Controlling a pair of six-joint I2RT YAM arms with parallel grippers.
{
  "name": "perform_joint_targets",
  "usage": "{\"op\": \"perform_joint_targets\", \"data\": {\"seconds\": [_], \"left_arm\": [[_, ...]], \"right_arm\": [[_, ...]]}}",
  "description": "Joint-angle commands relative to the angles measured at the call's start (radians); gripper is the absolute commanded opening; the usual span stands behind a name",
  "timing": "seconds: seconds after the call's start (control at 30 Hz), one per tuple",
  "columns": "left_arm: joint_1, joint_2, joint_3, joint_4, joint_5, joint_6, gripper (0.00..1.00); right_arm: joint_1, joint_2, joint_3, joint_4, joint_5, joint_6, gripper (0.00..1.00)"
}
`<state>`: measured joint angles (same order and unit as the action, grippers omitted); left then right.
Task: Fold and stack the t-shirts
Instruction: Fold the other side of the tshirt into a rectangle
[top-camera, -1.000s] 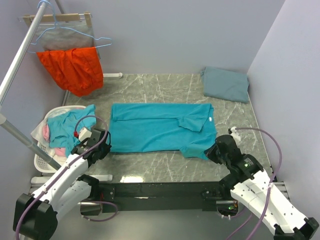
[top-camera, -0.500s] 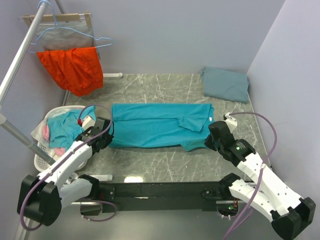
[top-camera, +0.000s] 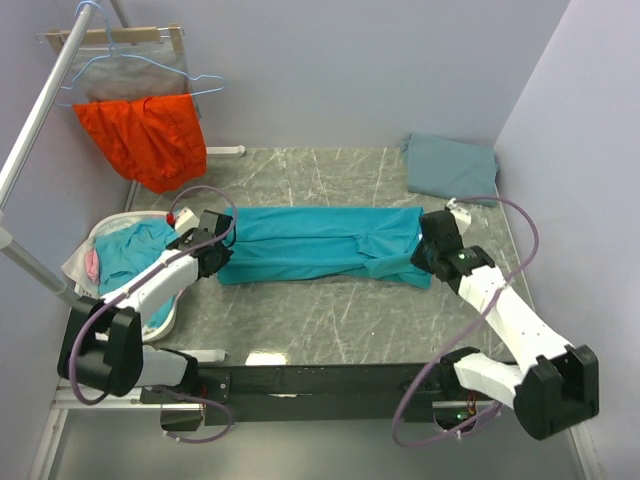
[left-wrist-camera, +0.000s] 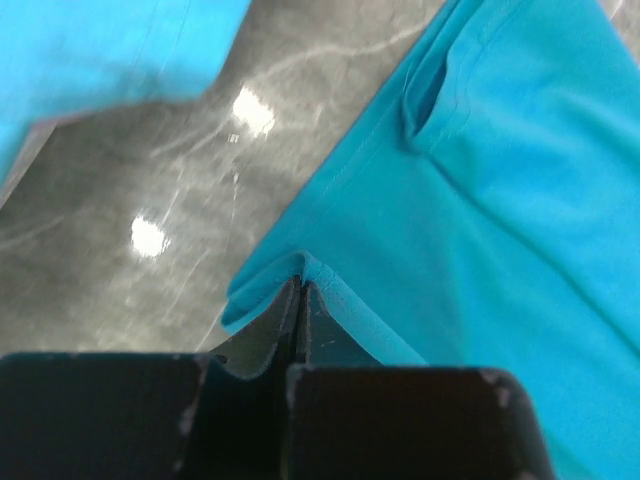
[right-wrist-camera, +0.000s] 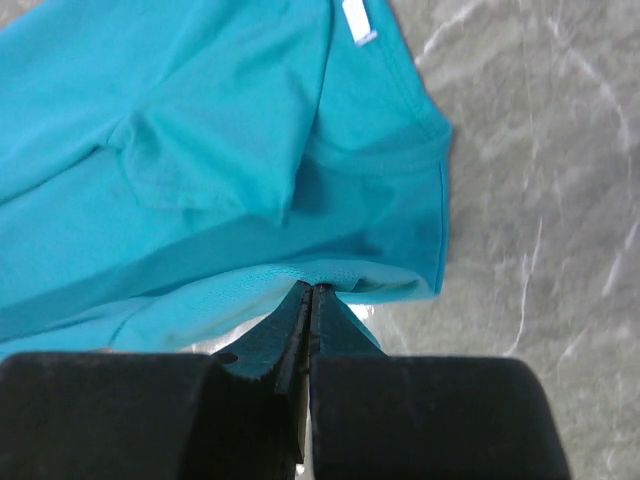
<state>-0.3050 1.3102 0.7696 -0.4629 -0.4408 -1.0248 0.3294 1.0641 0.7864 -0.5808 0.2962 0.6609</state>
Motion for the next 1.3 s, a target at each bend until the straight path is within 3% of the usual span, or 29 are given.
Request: {"op": "perform_joint_targets", "data": {"seconds": [0.0,0.3,0.5,0.53,0.57,0.6,0.63,0.67,0.7,0.8,0.83,0.97,1.07,1.27], "left_arm": [[0.029,0.064,0.062,0.082,-0.012,0.060,0.02],[0.056,0.273,0.184,0.159,-0.010,0.149,0.02],[0.069,0.368,0.283,0.191,-0.021,0.207,0.02],[0.069,0.373,0.292,0.190,-0.027,0.209,0.04],[0.070,0.377,0.304,0.194,-0.027,0.216,0.08],[0.072,0.385,0.310,0.193,-0.024,0.218,0.17],[0.073,0.386,0.315,0.194,-0.026,0.219,0.50],[0.073,0.383,0.315,0.187,-0.029,0.215,0.66],[0.073,0.379,0.315,0.184,-0.035,0.212,0.71],[0.073,0.330,0.283,0.191,-0.029,0.213,0.73],[0.073,0.311,0.260,0.199,-0.021,0.210,0.73],[0.073,0.223,0.223,0.216,0.033,0.206,0.75],[0.063,0.175,0.206,0.213,0.066,0.206,0.75],[0.049,0.106,0.146,0.242,0.148,0.223,0.77]], "right_arm": [[-0.047,0.092,0.105,0.104,-0.041,-0.087,0.00],[-0.085,0.401,0.280,0.142,-0.118,-0.133,0.00],[-0.089,0.603,0.412,0.096,-0.089,-0.142,0.00],[-0.090,0.620,0.434,0.084,-0.075,-0.142,0.02],[-0.092,0.634,0.448,0.075,-0.059,-0.138,0.21],[-0.092,0.642,0.451,0.076,-0.031,-0.132,0.25],[-0.093,0.614,0.412,0.132,0.019,-0.127,0.39],[-0.092,0.582,0.377,0.174,0.052,-0.124,0.48],[-0.090,0.507,0.322,0.208,0.108,-0.130,0.53],[-0.087,0.363,0.257,0.314,0.114,-0.176,0.61],[-0.089,0.353,0.267,0.294,0.039,-0.185,0.64],[-0.087,0.439,0.384,0.130,-0.214,-0.159,0.63],[-0.075,0.476,0.335,0.183,-0.418,-0.097,0.61],[-0.033,0.488,0.232,0.279,-0.477,-0.009,0.61]]}}
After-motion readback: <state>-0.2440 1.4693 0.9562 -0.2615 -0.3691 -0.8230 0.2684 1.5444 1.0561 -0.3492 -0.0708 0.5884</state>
